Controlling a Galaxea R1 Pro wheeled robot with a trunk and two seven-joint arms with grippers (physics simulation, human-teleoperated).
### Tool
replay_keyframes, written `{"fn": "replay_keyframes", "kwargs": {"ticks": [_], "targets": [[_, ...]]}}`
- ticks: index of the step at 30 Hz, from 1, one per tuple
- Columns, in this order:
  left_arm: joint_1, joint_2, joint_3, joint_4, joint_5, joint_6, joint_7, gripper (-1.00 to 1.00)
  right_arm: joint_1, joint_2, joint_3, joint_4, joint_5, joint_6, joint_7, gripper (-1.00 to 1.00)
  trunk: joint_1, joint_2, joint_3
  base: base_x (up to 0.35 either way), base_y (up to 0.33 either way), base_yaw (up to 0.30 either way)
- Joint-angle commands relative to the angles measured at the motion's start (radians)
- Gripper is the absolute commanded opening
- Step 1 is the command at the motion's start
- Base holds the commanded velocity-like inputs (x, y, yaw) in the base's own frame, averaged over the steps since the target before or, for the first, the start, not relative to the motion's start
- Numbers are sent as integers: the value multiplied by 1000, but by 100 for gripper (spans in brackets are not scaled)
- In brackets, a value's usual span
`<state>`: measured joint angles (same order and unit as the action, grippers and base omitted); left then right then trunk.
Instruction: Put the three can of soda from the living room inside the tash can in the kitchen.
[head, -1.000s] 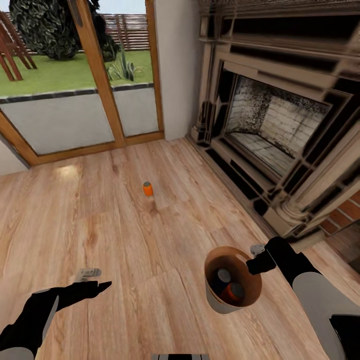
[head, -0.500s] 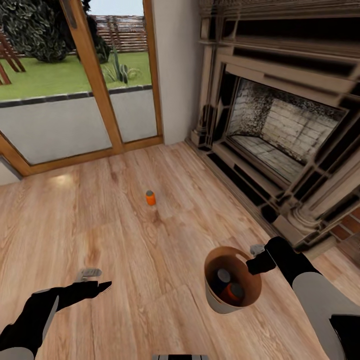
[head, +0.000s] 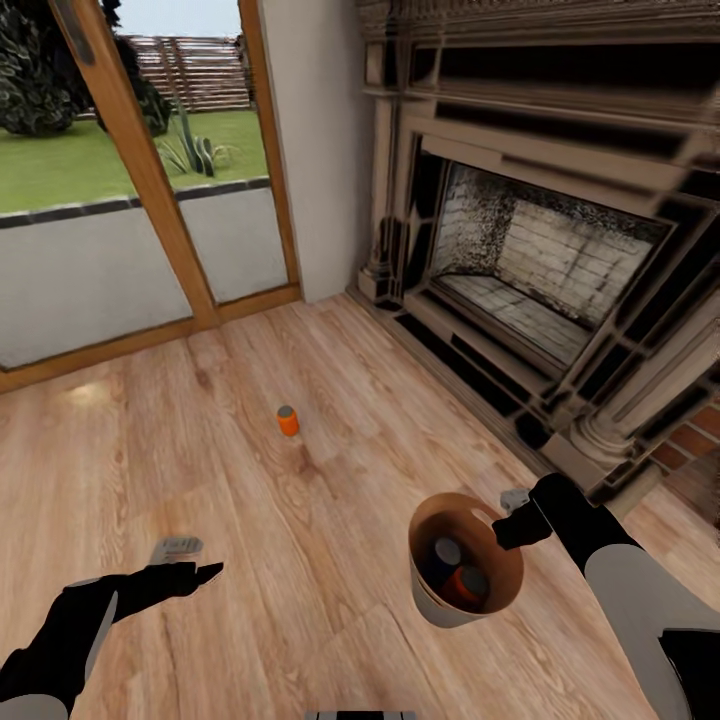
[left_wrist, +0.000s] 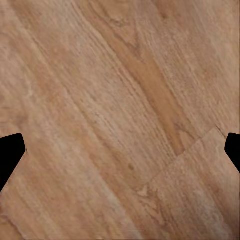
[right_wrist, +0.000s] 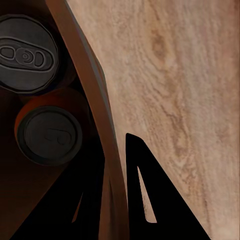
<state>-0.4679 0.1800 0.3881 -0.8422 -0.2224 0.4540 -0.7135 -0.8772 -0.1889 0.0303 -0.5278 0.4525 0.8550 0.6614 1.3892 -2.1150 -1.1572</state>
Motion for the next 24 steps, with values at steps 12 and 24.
{"fn": "replay_keyframes", "kwargs": {"ticks": [12, 24], "targets": [[0, 1, 1, 0, 0, 4, -17, 100, 0, 0, 0, 0, -18, 7, 4, -100, 0, 0, 9, 219, 265, -224], [0, 1, 1, 0, 0, 6, -21, 100, 0, 5, -1, 0, -18, 7, 4, -100, 0, 0, 14, 210, 274, -100]]}}
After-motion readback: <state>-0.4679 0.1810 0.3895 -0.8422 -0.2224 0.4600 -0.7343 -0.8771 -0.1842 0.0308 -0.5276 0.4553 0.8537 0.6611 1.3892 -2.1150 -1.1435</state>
